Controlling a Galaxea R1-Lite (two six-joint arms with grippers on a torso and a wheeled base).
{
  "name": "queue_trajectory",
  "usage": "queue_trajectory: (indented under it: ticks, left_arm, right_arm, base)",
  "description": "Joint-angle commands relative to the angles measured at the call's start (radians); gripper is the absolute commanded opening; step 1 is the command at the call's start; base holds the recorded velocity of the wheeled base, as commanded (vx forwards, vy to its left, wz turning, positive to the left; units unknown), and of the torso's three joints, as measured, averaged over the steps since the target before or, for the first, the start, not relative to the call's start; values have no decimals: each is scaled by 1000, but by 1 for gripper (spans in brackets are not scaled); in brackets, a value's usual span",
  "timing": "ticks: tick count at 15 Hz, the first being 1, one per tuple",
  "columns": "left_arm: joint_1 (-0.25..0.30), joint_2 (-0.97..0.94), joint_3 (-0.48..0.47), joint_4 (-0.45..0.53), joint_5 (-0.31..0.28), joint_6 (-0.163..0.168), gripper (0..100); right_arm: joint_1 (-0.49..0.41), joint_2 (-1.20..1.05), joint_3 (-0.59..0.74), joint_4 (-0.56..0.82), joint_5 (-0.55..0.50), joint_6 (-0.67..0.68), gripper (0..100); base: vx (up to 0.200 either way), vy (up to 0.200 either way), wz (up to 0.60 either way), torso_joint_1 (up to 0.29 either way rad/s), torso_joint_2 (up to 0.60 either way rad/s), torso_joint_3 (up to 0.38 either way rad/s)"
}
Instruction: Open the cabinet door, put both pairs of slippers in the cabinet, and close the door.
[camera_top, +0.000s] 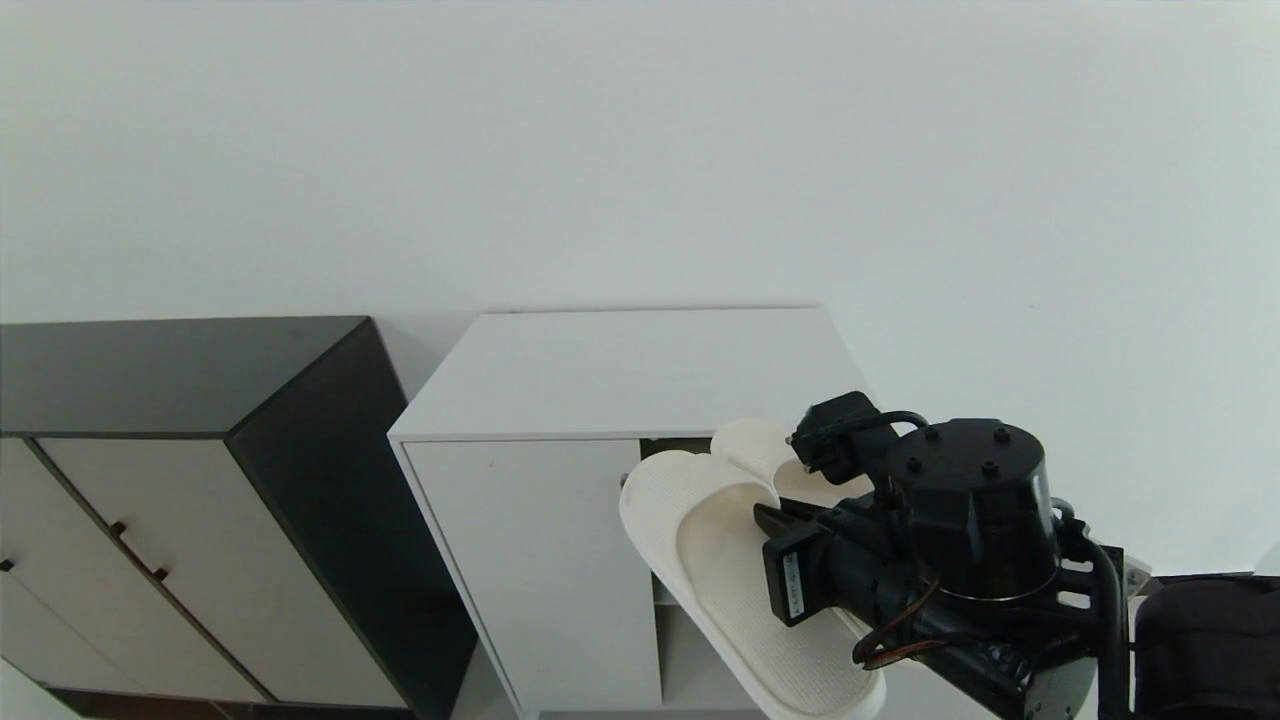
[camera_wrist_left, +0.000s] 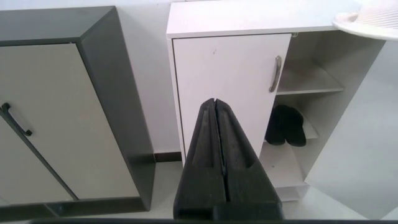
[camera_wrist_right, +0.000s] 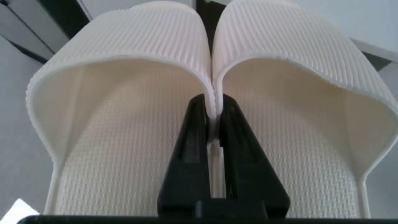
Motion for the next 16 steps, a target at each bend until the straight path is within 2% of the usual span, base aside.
queue_trajectory:
  ticks: [1, 9, 16]
  left_arm:
    - [0, 0, 0, 0, 0, 0, 0]
    - [0, 0, 0, 0, 0, 0, 0]
    - [0, 0, 0, 0, 0, 0, 0]
  right_arm:
    - [-2, -9, 5, -1, -1, 0, 0]
    - [-2, -3, 8, -1, -1, 0, 0]
    - [-2, 11, 10, -1, -1, 0, 0]
  base:
    - [0, 0, 0, 0, 0, 0]
    - [0, 0, 0, -11, 19, 13]
    - [0, 0, 0, -209, 495, 278]
